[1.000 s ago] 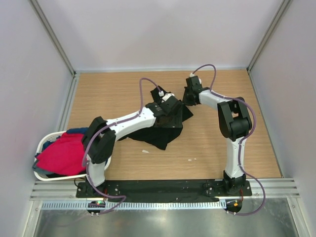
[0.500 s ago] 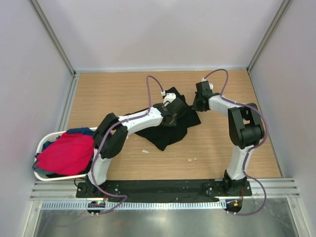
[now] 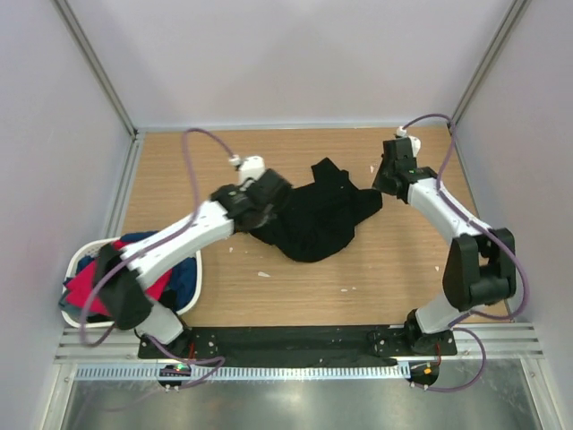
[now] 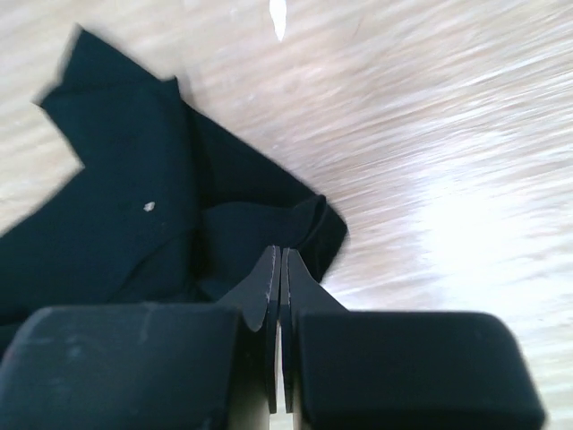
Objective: Fold and stack the t-shirts
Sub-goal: Flatten the tshirt out
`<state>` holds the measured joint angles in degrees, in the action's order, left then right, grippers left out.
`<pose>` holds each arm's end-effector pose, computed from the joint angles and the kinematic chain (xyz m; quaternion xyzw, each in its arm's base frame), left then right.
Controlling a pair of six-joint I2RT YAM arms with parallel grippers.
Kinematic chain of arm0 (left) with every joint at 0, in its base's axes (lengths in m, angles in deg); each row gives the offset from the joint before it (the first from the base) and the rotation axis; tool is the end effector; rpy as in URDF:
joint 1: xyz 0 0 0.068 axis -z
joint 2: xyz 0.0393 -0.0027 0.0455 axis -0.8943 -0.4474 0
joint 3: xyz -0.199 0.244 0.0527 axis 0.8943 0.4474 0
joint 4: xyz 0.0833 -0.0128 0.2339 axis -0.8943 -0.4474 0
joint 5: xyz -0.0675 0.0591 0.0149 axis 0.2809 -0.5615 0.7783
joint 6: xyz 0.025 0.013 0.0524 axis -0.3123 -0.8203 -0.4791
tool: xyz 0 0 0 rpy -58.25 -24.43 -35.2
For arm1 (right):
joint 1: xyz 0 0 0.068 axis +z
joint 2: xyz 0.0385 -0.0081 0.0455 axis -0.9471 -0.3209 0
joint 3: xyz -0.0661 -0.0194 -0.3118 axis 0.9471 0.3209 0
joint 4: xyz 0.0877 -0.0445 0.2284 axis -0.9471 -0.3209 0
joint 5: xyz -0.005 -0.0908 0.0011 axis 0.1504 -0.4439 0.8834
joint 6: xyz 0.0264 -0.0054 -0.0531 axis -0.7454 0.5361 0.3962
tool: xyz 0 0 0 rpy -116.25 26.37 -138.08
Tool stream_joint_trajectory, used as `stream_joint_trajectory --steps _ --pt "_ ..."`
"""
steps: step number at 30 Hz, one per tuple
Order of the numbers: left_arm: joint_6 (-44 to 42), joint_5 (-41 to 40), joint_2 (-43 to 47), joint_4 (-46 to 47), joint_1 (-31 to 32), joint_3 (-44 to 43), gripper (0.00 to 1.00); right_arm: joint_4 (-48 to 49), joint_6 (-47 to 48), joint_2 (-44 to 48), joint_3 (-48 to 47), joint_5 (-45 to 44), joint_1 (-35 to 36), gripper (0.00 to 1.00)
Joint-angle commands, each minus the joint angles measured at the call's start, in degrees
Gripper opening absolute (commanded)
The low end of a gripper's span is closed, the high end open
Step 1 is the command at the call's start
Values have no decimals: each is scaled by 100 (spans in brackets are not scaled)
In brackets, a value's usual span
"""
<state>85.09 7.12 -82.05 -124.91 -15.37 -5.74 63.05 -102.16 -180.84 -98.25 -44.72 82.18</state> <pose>0.2340 -0.2247 0.3373 -0.0952 0.9241 -0.0083 0.3701 0.3374 0.0553 0.2990 0.1549 0.9143 0.0159 0.3740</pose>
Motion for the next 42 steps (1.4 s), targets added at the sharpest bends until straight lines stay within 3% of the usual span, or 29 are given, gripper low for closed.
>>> stream_joint_trajectory --steps 1,6,12,17,19,21,22,23,24,25,29,31,35,39,42 --pt "892 -737 1310 -1077 -156 566 0 -477 207 916 -309 -381 -79 1" --pt "1929 -273 2594 -1711 -165 1937 0 -1172 243 1999 -204 -627 -79 1" --pt "1923 606 3255 -1685 -130 2930 0 -2437 -186 2905 -89 -1460 -88 1" --pt "1729 827 3124 -1922 99 3003 0 -3493 -785 3125 121 -1953 -88 1" --pt "1563 784 3044 -2010 117 2784 5 -3712 -838 3196 122 -2174 -88 1" --pt "1413 679 2930 -2124 125 2564 33 -3932 -882 3048 -53 -2235 -114 7" --pt "1247 565 2886 -2159 117 2250 56 -4203 -969 2968 -115 -2323 -123 17" --pt "1158 485 2860 -2221 117 2099 88 -4336 -1049 2889 -177 -2376 -123 33" --pt "1062 398 2764 -2213 117 1897 94 -4416 -1058 2758 -290 -2402 -123 71" --pt "956 318 2719 -2221 117 1704 98 -4434 -1041 2713 -344 -2368 -131 83" --pt "499 45 2447 -1846 117 763 100 -3952 -725 2459 -958 -1755 -123 91" --pt "349 159 2333 -1380 117 857 100 -3419 -374 2414 -1178 -1429 -123 92" --pt "322 756 1754 446 125 1350 96 -2389 -249 2212 -829 -349 -114 91" --pt "349 889 533 688 265 894 93 -1404 -565 1861 -48 969 35 79" --pt "253 976 -127 889 327 525 91 -946 -689 1641 296 964 246 73"
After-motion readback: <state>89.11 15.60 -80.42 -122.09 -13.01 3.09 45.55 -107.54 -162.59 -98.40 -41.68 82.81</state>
